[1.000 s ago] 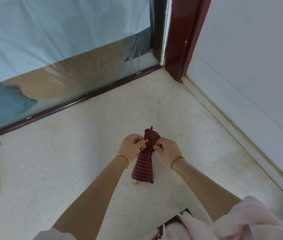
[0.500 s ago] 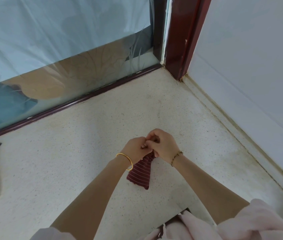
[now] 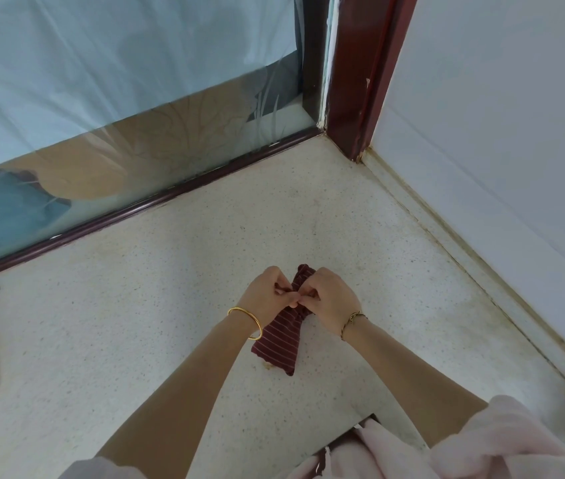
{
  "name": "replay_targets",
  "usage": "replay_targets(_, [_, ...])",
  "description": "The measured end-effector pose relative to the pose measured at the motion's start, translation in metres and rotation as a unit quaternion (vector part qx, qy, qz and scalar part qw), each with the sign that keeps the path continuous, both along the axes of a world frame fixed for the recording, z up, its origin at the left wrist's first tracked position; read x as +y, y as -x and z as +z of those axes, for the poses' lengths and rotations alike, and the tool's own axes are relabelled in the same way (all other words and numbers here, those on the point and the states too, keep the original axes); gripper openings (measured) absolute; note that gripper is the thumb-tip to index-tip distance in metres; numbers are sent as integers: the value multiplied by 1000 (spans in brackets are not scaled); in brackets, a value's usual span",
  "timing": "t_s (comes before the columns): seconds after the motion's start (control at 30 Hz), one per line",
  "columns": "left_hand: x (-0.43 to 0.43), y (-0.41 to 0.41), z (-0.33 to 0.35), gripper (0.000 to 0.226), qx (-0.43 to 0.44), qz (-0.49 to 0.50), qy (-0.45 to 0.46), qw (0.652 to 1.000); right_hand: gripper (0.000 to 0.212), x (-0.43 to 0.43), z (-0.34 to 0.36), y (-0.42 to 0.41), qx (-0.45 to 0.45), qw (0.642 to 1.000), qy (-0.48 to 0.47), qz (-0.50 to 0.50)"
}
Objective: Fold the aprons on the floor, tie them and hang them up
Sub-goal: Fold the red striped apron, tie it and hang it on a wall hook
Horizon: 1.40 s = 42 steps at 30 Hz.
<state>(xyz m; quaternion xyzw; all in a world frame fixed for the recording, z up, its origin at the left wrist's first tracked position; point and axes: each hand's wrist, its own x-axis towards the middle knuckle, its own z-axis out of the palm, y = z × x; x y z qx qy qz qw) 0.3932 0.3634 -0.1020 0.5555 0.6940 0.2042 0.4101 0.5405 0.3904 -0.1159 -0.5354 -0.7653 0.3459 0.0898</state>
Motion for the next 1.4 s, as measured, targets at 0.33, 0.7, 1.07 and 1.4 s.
replay_targets(0.33, [0,11,-2,20,-154,81,51,983,11,-3,3,-1,170,964,157,-132])
replay_targets(0.7, [2,5,-2,21,-112,25,37,993,16,-14,-6,-4,166,958,207,-106])
replay_targets(1.07, [7,8,-1,6,-127,10,73,989,12,2,4,1,256,924,235,-162])
replay_targets(1.4, [6,9,-3,16,-108,28,56,992,12,-2,-4,0,210,924,266,-179])
